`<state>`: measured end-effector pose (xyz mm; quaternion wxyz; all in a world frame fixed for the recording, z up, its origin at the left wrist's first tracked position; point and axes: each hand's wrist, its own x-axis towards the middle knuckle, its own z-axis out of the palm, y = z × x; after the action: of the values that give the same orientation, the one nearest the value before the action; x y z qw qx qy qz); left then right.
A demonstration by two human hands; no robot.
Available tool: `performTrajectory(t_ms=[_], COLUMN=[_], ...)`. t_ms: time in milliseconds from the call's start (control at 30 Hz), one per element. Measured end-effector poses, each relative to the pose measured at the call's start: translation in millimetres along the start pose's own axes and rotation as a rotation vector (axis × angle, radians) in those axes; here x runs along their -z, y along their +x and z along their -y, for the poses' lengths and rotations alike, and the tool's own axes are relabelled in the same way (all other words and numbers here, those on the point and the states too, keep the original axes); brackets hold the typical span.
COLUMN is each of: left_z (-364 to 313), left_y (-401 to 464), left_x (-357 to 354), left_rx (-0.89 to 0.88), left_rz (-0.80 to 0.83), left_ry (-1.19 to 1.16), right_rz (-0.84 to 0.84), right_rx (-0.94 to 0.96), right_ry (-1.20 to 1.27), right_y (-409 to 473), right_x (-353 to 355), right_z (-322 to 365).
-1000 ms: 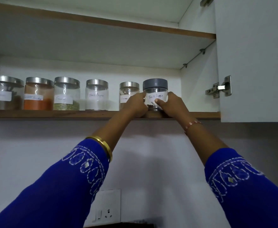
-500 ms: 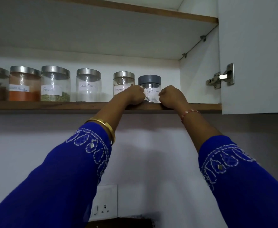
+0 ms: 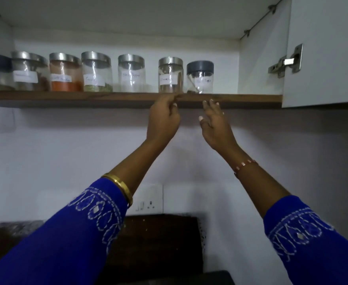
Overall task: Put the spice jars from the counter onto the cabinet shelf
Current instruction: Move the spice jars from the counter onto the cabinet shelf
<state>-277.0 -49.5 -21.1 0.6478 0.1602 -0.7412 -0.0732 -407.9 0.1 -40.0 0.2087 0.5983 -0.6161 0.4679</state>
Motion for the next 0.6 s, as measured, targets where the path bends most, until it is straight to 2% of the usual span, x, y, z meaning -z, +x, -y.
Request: performTrajectory(t_ms=[367, 600], left_z=[4, 20], left_y=[-154, -237], left_x=[72, 126], left_rx=[0.312, 0.551], left_rz=[0.000, -0.010], left_ry=[0.020, 0.026], right_rz=[0.159, 0.333], right_rx=[-0.108, -0.202], right_ry=[0.302, 0.471], right_y=[-139, -225], right_x=[-51, -108], right_z=[53, 87])
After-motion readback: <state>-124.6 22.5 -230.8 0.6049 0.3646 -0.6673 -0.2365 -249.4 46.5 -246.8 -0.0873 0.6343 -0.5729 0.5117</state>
